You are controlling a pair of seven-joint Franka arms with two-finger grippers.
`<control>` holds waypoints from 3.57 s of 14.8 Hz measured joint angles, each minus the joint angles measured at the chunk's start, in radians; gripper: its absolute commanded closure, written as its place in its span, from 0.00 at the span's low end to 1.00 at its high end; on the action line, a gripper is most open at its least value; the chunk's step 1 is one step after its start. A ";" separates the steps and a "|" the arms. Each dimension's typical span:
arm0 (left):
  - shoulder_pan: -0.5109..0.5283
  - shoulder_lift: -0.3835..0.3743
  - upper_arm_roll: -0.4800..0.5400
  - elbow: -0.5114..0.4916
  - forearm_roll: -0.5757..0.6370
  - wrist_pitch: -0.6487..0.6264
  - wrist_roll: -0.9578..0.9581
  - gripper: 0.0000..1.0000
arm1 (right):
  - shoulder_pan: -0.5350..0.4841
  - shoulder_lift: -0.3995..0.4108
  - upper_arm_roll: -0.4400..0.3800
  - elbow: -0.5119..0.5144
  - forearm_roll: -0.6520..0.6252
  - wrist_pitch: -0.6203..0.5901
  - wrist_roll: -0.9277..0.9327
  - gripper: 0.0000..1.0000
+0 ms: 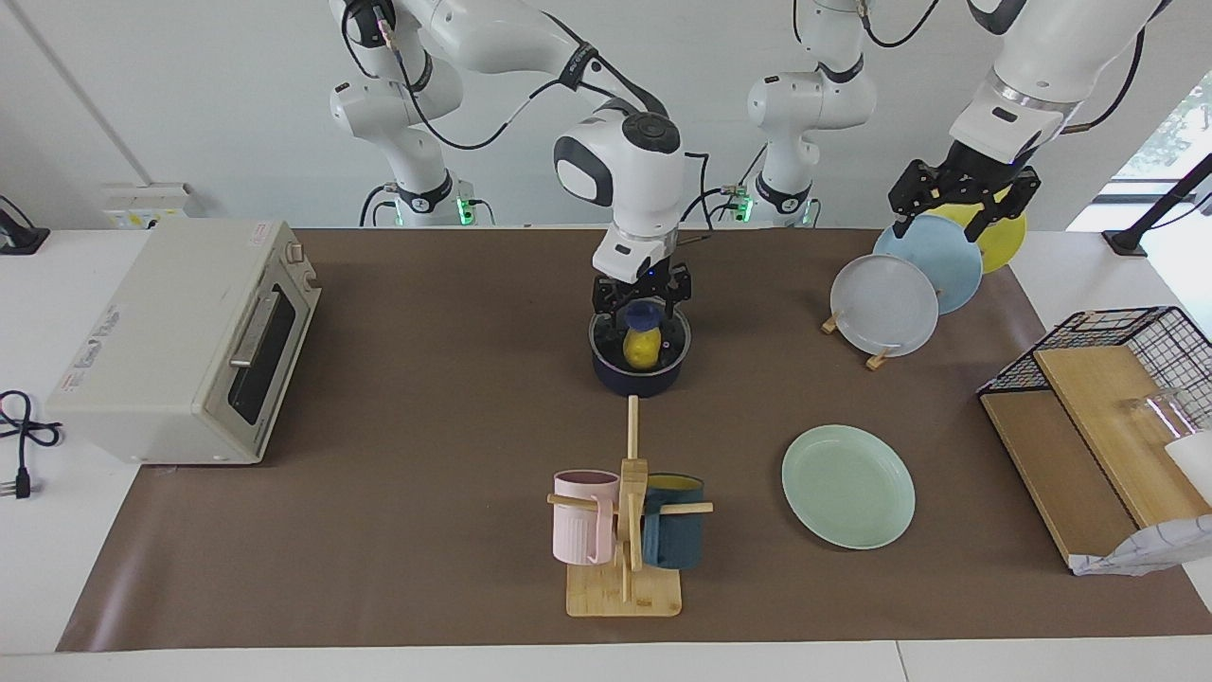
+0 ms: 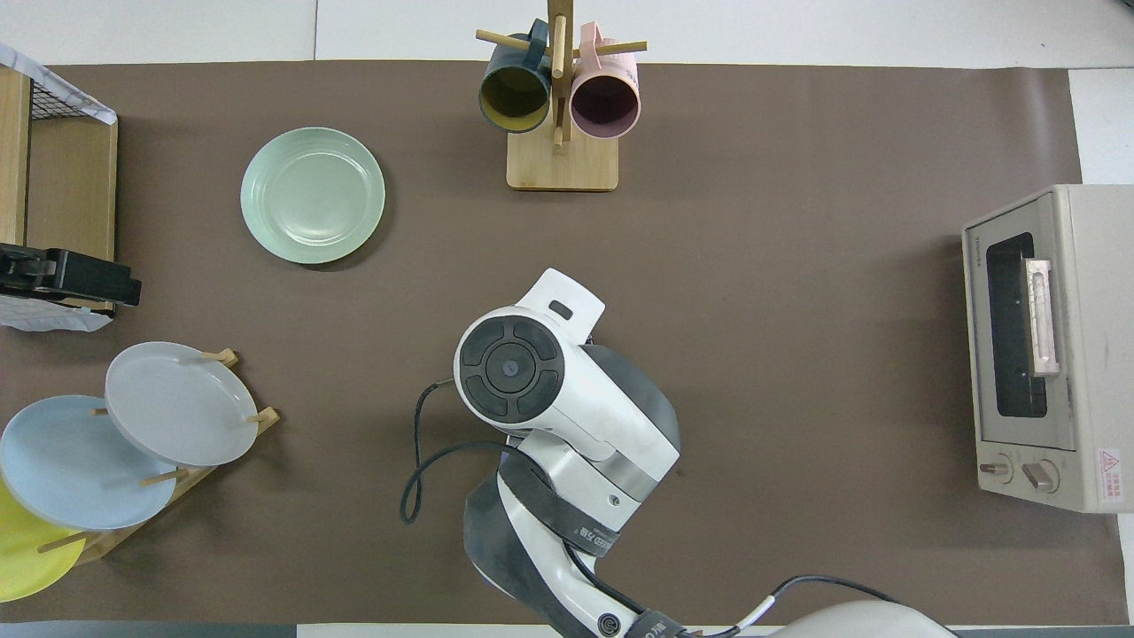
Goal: Transfer potato from pot to plate
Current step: 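Reach the right gripper over the saucepan and grasp the lid's blue knob, then lift the lid with the right gripper while the left gripper approaches the saucepan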
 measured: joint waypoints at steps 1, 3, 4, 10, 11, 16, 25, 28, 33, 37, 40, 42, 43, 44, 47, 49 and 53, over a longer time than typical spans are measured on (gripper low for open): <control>0.000 0.000 0.000 0.000 0.000 0.000 0.000 0.00 | 0.000 -0.002 0.000 -0.005 0.000 0.003 0.000 0.00; 0.000 0.000 0.000 0.000 0.000 0.000 0.000 0.00 | 0.000 -0.005 0.000 -0.010 0.000 0.003 0.000 0.04; 0.000 0.000 0.000 0.000 0.000 0.000 0.000 0.00 | 0.000 -0.006 0.000 -0.011 0.000 0.005 0.000 0.06; 0.000 0.000 0.000 0.000 0.000 0.016 0.000 0.00 | 0.000 -0.011 0.000 -0.026 0.000 0.028 -0.001 0.56; 0.000 0.000 0.000 0.000 0.000 0.022 0.000 0.00 | 0.001 -0.013 0.001 -0.026 0.000 0.029 -0.001 0.63; 0.000 0.000 0.000 -0.012 0.000 0.040 0.000 0.00 | 0.000 -0.019 -0.002 0.003 -0.002 0.001 -0.018 0.64; -0.001 -0.003 -0.004 -0.022 0.000 0.049 -0.004 0.00 | -0.289 -0.047 -0.024 0.111 -0.002 -0.183 -0.459 0.63; -0.028 -0.012 -0.017 -0.056 -0.004 0.102 -0.068 0.00 | -0.390 -0.048 -0.032 0.063 -0.002 -0.174 -0.611 0.63; -0.213 -0.005 -0.030 -0.117 -0.005 0.216 -0.344 0.00 | -0.419 -0.104 -0.183 -0.141 0.021 0.000 -0.805 0.62; -0.338 0.046 -0.033 -0.147 -0.005 0.296 -0.456 0.00 | -0.417 -0.156 -0.211 -0.335 0.039 0.170 -0.826 0.61; -0.410 0.109 -0.033 -0.179 -0.005 0.346 -0.490 0.00 | -0.415 -0.172 -0.209 -0.377 0.087 0.196 -0.826 0.58; -0.460 0.158 -0.033 -0.212 -0.005 0.414 -0.508 0.00 | -0.416 -0.175 -0.209 -0.394 0.095 0.202 -0.826 0.54; -0.485 0.180 -0.033 -0.232 -0.005 0.452 -0.520 0.00 | -0.417 -0.175 -0.210 -0.404 0.095 0.216 -0.826 0.44; -0.511 0.201 -0.033 -0.253 -0.005 0.487 -0.531 0.00 | -0.417 -0.175 -0.210 -0.412 0.095 0.228 -0.826 0.22; -0.570 0.243 -0.033 -0.322 -0.005 0.582 -0.557 0.00 | -0.417 -0.176 -0.210 -0.418 0.096 0.235 -0.826 0.00; -0.589 0.248 -0.033 -0.359 -0.005 0.617 -0.558 0.00 | -0.419 -0.182 -0.212 -0.400 0.096 0.216 -0.826 0.00; -0.606 0.248 -0.033 -0.397 -0.005 0.638 -0.561 0.00 | -0.418 -0.213 -0.213 -0.188 0.110 -0.083 -0.765 0.00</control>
